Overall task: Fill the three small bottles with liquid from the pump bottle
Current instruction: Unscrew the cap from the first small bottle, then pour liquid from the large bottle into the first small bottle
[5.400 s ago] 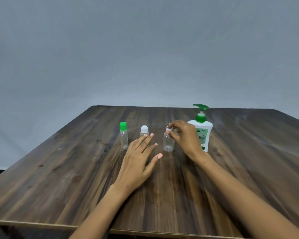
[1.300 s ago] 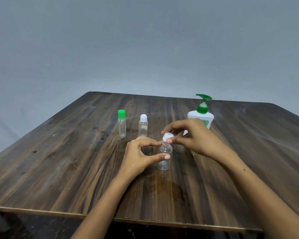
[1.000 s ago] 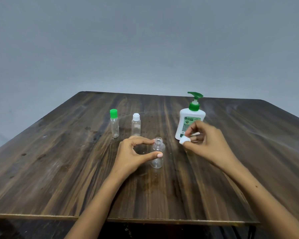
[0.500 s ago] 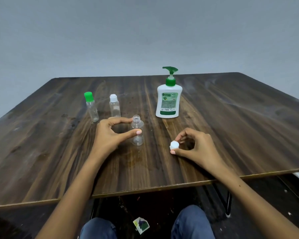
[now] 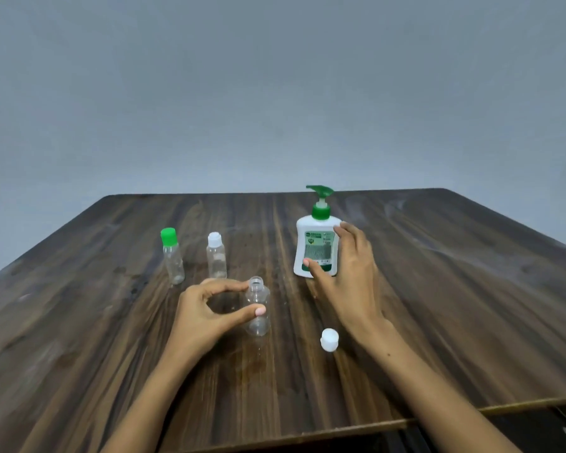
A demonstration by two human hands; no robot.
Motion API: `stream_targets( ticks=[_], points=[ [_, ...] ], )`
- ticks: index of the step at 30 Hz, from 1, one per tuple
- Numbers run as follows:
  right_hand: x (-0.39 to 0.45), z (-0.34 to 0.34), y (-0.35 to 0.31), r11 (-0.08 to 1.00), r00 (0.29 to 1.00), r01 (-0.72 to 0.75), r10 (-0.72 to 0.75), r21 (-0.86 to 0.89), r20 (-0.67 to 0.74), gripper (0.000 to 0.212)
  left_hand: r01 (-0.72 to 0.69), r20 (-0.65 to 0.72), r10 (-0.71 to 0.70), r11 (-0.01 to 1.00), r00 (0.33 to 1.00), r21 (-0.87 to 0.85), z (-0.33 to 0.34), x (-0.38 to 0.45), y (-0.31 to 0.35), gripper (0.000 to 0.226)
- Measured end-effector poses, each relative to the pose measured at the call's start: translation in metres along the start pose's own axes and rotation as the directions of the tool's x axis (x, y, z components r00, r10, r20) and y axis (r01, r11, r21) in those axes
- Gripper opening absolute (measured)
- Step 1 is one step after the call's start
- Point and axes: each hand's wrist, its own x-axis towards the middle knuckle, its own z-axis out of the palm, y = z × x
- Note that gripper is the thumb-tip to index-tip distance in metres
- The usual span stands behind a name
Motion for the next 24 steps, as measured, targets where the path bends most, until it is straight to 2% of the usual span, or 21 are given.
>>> stream_targets(
  ticks=[4,6,15,19,24],
  points=[
    [0.025,0.026,-0.002,0.994,0.998,-0.064,0.064,-0.093,0.004,0.087,0.016,-0.006,-0.016,0.999,1.0,-0.028,0.001,0.001,0.0,0.048],
    [0.031,0.036,-0.002,0.987,0.994,-0.105,0.108,-0.124,0.017,0.09,0.017,-0.002,-0.017,1.0,1.0,-0.026,0.001,0.001,0.001,0.048],
    [0.044,0.052,-0.006,0.96,0.975,-0.217,0.205,-0.176,-0.083,0.074,0.018,-0.005,-0.018,1.0,1.0,-0.007,0.001,0.0,0.005,0.039],
    [0.049,0.054,-0.011,0.951,0.965,-0.258,0.247,-0.172,-0.081,0.066,0.025,-0.009,-0.025,1.0,1.0,-0.001,0.0,0.0,0.005,0.038],
    [0.044,0.044,-0.013,0.963,0.97,-0.24,0.233,-0.124,-0.065,0.062,0.033,-0.006,-0.033,0.999,0.999,-0.002,0.001,0.0,0.005,0.039]
  ],
)
